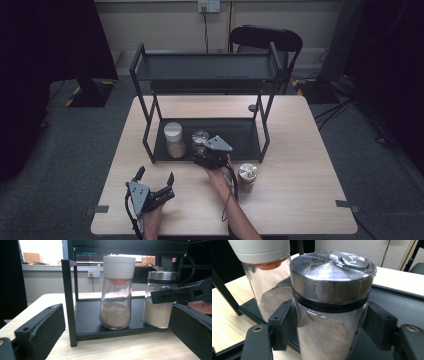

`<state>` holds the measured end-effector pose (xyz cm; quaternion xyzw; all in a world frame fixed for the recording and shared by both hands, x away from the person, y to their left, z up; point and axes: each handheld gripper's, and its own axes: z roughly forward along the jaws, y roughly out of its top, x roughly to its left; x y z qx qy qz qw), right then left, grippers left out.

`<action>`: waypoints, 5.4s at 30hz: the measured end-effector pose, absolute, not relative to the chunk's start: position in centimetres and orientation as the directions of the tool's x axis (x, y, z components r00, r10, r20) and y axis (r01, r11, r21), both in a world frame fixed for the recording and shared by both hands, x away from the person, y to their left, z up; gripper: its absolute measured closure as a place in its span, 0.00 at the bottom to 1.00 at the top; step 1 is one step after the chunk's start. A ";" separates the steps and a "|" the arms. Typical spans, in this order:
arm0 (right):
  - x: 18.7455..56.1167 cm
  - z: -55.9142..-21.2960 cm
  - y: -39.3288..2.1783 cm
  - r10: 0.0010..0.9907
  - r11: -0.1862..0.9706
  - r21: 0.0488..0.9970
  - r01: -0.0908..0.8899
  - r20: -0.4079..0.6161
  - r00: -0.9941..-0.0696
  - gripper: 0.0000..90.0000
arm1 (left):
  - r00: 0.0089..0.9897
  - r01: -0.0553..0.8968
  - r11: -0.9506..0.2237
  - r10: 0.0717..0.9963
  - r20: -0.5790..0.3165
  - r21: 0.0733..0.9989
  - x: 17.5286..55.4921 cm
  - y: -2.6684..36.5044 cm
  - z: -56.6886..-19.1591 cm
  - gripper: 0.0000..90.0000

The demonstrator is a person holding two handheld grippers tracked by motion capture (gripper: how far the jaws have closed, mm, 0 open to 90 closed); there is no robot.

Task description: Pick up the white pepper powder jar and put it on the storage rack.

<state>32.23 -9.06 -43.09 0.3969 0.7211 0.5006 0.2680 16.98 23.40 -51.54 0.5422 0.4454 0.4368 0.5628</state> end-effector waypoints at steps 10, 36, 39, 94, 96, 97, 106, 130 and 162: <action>33.0 -43.3 -9.1 0.842 0.155 0.933 0.324 0.047 -0.538 0.34 | 0.225 -0.008 0.031 0.974 -0.028 0.999 17.0 23.5 -51.5 0.00; 34.2 -42.8 -8.2 0.856 0.166 0.933 0.320 0.025 -0.516 0.34 | 0.226 -0.011 0.042 0.973 -0.039 0.999 17.0 23.6 -51.6 0.00; 34.2 -42.8 -8.0 0.856 0.171 0.932 0.319 0.020 -0.516 0.34 | 0.227 -0.011 0.042 0.973 -0.038 0.999 17.0 23.6 -51.6 0.00; 34.2 -43.0 -8.1 0.856 0.197 0.930 0.309 -0.010 -0.517 0.27 | 0.227 -0.013 0.039 0.973 -0.035 0.999 17.0 23.6 -51.6 0.00; 34.2 -43.0 -8.2 0.854 0.192 0.932 0.309 -0.003 -0.521 0.25 | 0.227 -0.012 0.038 0.973 -0.035 0.999 17.0 23.6 -51.6 0.00; 34.2 -43.0 -8.2 0.855 0.190 0.932 0.310 -0.002 -0.519 0.23 | 0.227 -0.012 0.038 0.973 -0.034 0.999 17.0 23.6 -51.6 0.00; 34.2 -43.4 -7.7 0.860 0.202 0.936 0.288 -0.028 -0.510 0.03 | 0.227 -0.013 0.038 0.973 -0.034 0.999 17.0 23.6 -51.6 0.00; 33.6 -43.4 -8.0 0.872 0.174 0.942 0.287 -0.012 -0.489 0.01 | 0.229 -0.012 0.040 0.973 -0.036 0.999 17.0 23.6 -51.6 0.00; 32.5 -43.1 -8.0 0.869 0.155 0.951 0.267 -0.003 -0.494 0.00 | 0.228 -0.015 0.039 0.973 -0.035 0.999 16.9 23.6 -51.7 0.00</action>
